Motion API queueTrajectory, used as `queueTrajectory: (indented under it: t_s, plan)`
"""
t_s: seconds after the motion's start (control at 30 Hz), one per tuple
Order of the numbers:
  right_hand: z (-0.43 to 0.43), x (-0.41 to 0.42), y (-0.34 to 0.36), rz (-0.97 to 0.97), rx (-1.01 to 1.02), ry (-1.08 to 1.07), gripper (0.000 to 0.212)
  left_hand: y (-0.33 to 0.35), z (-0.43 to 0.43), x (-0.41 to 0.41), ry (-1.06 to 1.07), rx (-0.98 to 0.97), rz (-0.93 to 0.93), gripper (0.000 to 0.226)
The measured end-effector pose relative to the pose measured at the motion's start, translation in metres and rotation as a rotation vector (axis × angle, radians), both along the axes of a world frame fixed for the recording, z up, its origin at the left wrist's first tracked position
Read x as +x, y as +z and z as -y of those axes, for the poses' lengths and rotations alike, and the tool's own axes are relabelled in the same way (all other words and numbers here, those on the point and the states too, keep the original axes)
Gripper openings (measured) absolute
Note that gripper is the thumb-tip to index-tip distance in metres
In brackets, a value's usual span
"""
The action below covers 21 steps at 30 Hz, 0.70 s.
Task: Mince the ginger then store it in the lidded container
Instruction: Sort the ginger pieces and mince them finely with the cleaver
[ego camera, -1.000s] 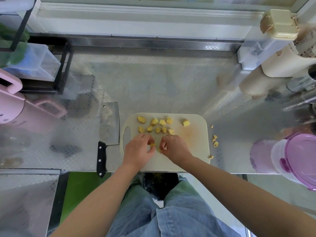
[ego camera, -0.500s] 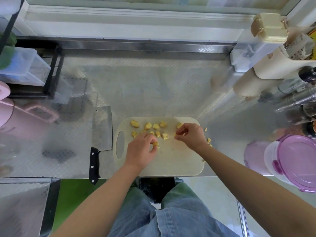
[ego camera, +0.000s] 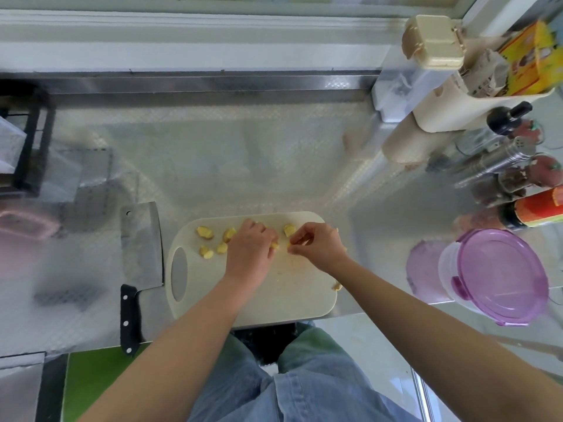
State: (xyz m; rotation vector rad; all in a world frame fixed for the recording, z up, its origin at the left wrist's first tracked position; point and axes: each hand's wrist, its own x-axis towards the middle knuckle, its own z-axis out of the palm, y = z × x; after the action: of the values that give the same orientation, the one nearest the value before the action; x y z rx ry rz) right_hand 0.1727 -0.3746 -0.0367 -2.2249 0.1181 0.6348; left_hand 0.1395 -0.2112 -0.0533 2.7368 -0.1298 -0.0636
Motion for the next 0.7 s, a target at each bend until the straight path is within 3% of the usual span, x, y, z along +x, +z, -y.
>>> queueTrajectory:
  t_s: [0.27,0.47,0.7]
  plan:
    - [-0.006,0.006,0.001,0.002,0.043,0.043,0.016,0.003,-0.013,-0.008,0.022,-0.045,0.018,0.028]
    - [-0.023,0.01,-0.003,0.077,-0.019,0.127,0.027,0.003,-0.027,-0.018,0.108,-0.049,0.028,0.023]
    - [-0.029,0.013,-0.005,0.047,-0.11,0.213,0.016,0.005,-0.044,-0.026,0.263,-0.082,0.005,0.013]
